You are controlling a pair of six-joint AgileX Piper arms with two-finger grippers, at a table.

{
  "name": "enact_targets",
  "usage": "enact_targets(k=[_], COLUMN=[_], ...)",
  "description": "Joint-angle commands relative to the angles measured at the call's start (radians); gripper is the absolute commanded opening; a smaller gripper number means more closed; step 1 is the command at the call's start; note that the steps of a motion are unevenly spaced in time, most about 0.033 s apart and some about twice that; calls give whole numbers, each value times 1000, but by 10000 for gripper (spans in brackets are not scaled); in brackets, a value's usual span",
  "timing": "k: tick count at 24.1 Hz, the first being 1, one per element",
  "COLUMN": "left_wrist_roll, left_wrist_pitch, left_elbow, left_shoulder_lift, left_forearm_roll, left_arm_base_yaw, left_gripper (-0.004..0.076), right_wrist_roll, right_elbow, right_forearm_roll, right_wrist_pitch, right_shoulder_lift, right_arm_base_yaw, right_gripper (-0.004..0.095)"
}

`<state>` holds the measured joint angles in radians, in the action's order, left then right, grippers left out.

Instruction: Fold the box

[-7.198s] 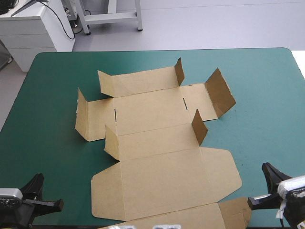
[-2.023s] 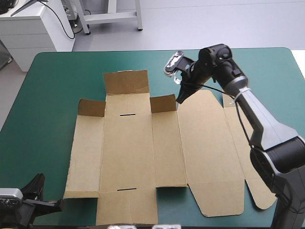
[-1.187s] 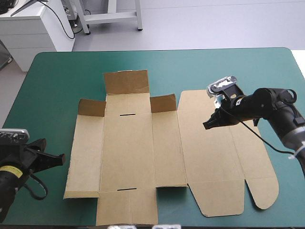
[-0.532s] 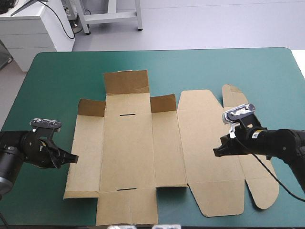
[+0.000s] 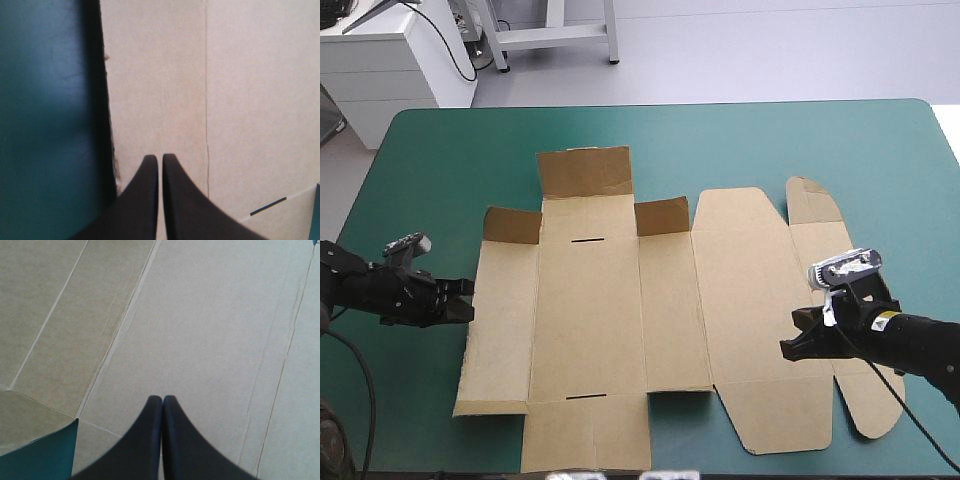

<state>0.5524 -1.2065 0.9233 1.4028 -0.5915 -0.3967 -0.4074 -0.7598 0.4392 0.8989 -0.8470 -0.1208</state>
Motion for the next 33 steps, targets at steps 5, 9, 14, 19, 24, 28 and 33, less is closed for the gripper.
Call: enact_targets(k=[5,9,14,19,24,28,33], left_wrist_roll=[-20,-31,-94,-123,-128,-128,-128], left_wrist_pitch=[-36,-23,12,15,-15,-31,-41], left_elbow=[31,31,31,31,31,31,29], left_shoulder_lift=[49,49,49,67,96,109,124], left_forearm_roll=[21,21,36,10,-94,-113,-97], left_arm_base_yaw=[-4,-4,-4,-4,-4,7,61], left_gripper=[18,239,480,501,501,501,501], right_wrist_roll=[2,2,2,2,2,2,2], right_elbow=[-26,-26,-26,-26,-26,-26,-26], right_forearm_roll=[23,23,18,18,18,18,18], right_wrist_pitch=[-31,-14,2,2,3,1,-1], right_shoulder_lift=[27,27,27,27,27,27,27], right_arm_base_yaw=[10,10,10,10,10,10,10], right_gripper=[-21,-21,-21,-21,-21,-21,-21])
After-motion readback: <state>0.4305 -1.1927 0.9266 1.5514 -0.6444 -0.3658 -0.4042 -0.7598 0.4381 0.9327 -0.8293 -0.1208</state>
